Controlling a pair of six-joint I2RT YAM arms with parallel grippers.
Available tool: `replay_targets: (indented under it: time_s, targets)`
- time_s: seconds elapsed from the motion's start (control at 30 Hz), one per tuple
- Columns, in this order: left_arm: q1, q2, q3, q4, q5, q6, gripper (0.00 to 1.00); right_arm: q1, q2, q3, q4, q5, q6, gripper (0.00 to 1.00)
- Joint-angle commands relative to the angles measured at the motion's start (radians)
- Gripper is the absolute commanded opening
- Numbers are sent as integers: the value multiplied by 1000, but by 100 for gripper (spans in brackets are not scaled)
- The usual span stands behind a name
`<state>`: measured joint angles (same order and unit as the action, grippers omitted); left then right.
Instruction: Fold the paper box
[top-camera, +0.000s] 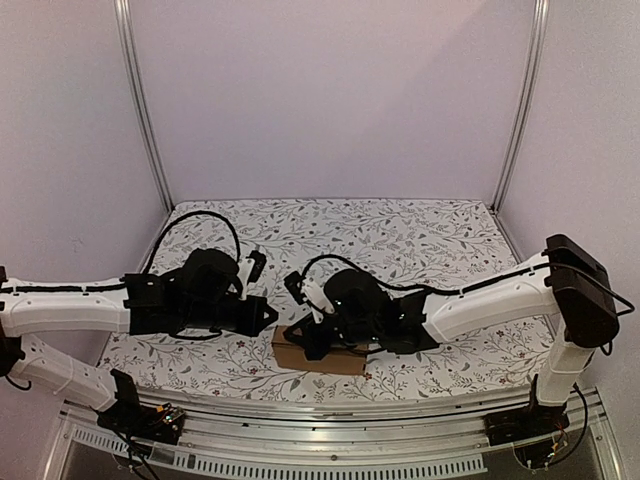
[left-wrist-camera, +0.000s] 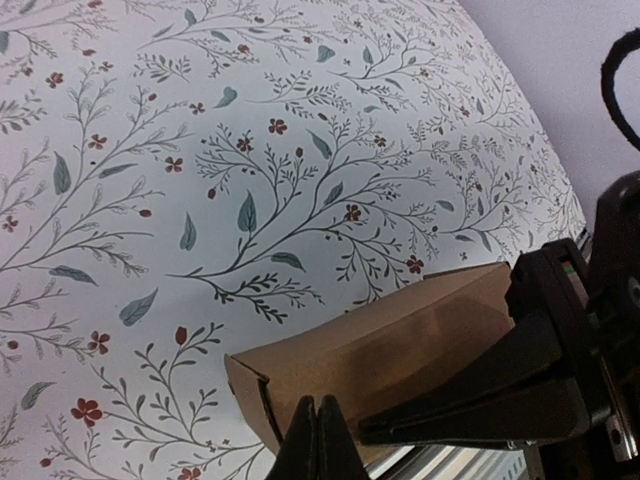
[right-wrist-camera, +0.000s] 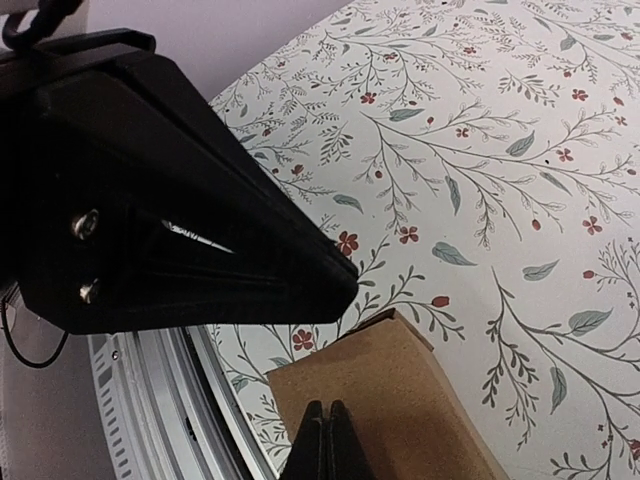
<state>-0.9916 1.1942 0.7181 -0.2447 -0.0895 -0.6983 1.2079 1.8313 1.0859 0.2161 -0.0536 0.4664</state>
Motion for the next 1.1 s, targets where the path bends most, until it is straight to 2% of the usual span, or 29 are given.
replay_targets:
  time_s: [0.0,0.23,0.6,0.7,0.87,1.07]
  targets:
    - [23,15,-16,78,81,10,0,0,-87,-20,-95,39,-22,0]
    - [30,28,-27,94,133,12,0,-1,-239,-59,-202,121,-54,0]
    - [31,93,-74,145,177,-4,0,-2,-481,-274,-317,261,-7,0]
    - [31,99,-100,164,180,-19,0,-1,-485,-319,-310,249,28,0]
    - [31,111,-161,202,176,-52,0,0,-405,-390,-244,207,101,0]
    - [31,122,-199,228,174,-74,0,2,-378,-421,-241,223,134,0]
